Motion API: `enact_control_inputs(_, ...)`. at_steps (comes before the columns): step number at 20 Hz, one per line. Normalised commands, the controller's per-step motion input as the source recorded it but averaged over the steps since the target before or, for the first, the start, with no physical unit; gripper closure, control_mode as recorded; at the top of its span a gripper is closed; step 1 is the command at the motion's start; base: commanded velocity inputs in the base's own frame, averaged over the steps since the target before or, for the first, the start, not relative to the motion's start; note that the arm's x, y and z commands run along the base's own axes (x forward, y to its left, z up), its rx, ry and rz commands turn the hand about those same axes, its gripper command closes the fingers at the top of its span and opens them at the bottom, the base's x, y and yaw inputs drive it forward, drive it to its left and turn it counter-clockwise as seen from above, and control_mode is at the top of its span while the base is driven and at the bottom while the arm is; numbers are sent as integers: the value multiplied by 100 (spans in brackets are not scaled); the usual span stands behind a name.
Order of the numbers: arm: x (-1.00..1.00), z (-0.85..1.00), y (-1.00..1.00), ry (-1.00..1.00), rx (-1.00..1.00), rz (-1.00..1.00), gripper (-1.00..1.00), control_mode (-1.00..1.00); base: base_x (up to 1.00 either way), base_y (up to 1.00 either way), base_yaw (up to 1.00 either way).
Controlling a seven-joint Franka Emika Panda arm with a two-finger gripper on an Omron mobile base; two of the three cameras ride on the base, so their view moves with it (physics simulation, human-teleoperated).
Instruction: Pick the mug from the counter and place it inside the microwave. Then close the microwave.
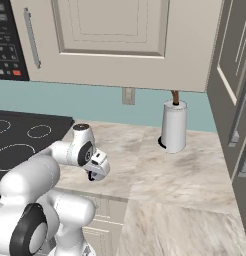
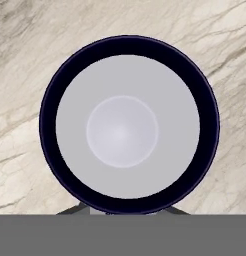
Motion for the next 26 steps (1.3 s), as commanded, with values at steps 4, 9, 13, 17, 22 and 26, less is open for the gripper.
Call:
enact_control_inputs(4, 0, 0, 0, 0, 0, 0, 100, -100, 0, 0, 0)
enact_control_inputs(9, -20, 27, 0, -14, 0, 0, 100, -100, 0, 0, 0)
enact_control_inputs(13, -28, 74, 0, -18, 0, 4, 100, -100, 0, 0, 0)
enact_control_inputs(17, -20, 84, 0, -11, 0, 7, 100, -100, 0, 0, 0)
enact_control_inputs(22, -23, 78, 0, -1, 0, 10, 100, -100, 0, 0, 0)
enact_control_inputs(26, -53, 69, 0, 0, 0, 14, 100, -100, 0, 0, 0)
